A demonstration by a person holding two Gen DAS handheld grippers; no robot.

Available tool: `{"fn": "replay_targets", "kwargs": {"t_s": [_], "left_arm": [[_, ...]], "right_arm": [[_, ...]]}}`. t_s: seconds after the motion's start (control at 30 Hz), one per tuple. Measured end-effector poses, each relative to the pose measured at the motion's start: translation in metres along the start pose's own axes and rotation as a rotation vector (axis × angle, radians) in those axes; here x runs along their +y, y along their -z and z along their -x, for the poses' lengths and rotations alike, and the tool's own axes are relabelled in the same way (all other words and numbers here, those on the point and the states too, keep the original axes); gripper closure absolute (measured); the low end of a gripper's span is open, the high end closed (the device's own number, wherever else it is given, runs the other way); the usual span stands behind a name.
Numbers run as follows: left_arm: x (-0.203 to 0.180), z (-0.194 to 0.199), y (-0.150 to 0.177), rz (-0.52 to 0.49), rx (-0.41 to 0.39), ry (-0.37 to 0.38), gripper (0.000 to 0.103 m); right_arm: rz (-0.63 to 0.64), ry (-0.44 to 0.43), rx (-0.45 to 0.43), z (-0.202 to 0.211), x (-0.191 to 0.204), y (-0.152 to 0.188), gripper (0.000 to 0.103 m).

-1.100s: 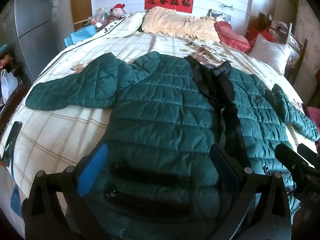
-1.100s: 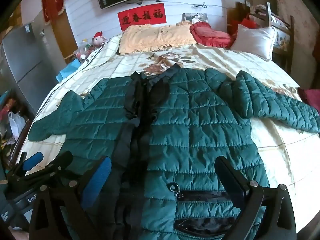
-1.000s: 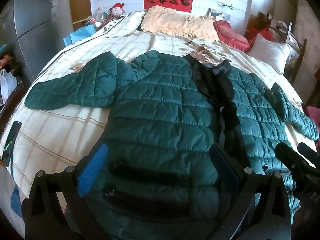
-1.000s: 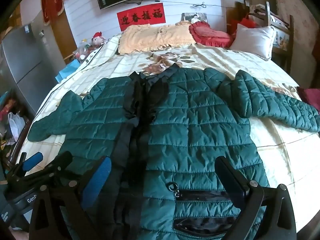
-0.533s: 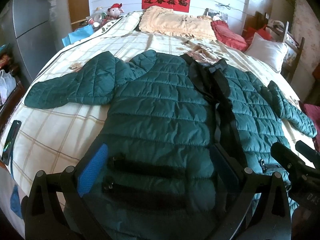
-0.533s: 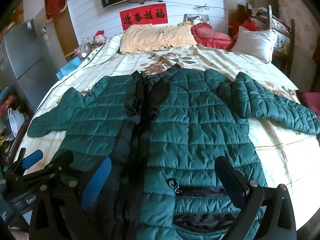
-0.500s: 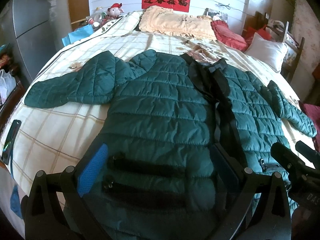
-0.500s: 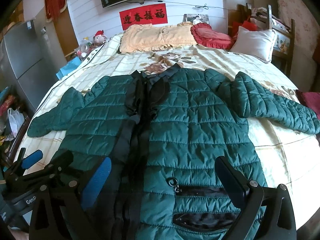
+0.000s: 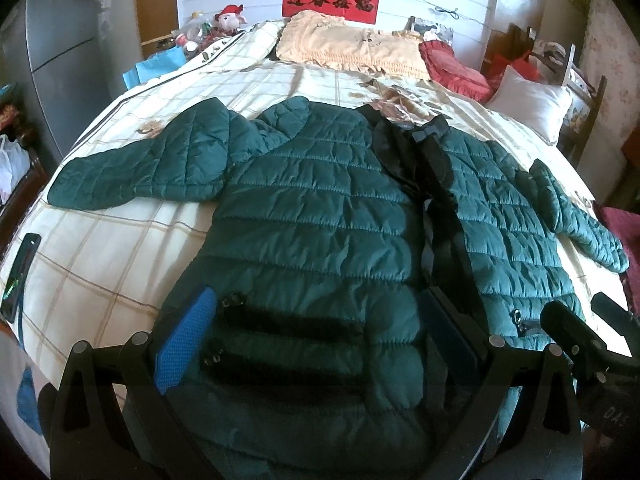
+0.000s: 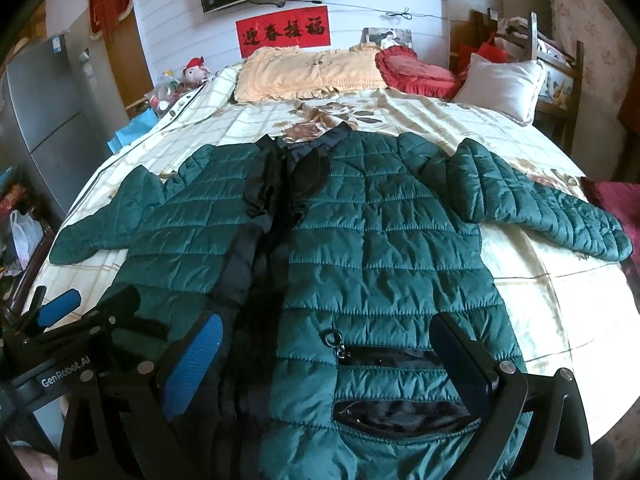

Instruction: Fold large clothes

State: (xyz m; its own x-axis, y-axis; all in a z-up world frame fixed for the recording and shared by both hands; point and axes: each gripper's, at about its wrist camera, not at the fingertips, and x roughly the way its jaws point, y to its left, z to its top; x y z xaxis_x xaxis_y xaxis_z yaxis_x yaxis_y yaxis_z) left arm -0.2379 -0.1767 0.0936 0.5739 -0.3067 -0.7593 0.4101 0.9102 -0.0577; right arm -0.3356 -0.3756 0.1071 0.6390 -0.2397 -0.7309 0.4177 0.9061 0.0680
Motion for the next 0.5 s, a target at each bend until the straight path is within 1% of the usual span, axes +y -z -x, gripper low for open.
{"fn": "replay_targets", "kwargs": {"t_s": [0.2,0.27,0.3,0.5], "left_arm": [[-0.0030,0.0024,0.0034,-0.011,0.005,0.005,0.001],[-0.0038,0.0025,0.0043,-0.015,0.005,0.005,0.001],[-0.0043,0.0022,0.0047,-0.017,0.007,0.005,0.001],[-0.0056,0.0012,0.0078,-0.025,0.014,0.008,0.001]], "right_arm": [[-0.012,-0.011,0.010,0.0018,-0.0003,0.0010,0.001],[-0.006,-0.005,0.015,0.0026,-0.0005,0.0019,0.001],[0.009,0.014,0.034,0.0027,0.0013,0.0014,0.001],[0.008,0.020,0.050,0.0041,0.0011,0.0028,0.001]]}}
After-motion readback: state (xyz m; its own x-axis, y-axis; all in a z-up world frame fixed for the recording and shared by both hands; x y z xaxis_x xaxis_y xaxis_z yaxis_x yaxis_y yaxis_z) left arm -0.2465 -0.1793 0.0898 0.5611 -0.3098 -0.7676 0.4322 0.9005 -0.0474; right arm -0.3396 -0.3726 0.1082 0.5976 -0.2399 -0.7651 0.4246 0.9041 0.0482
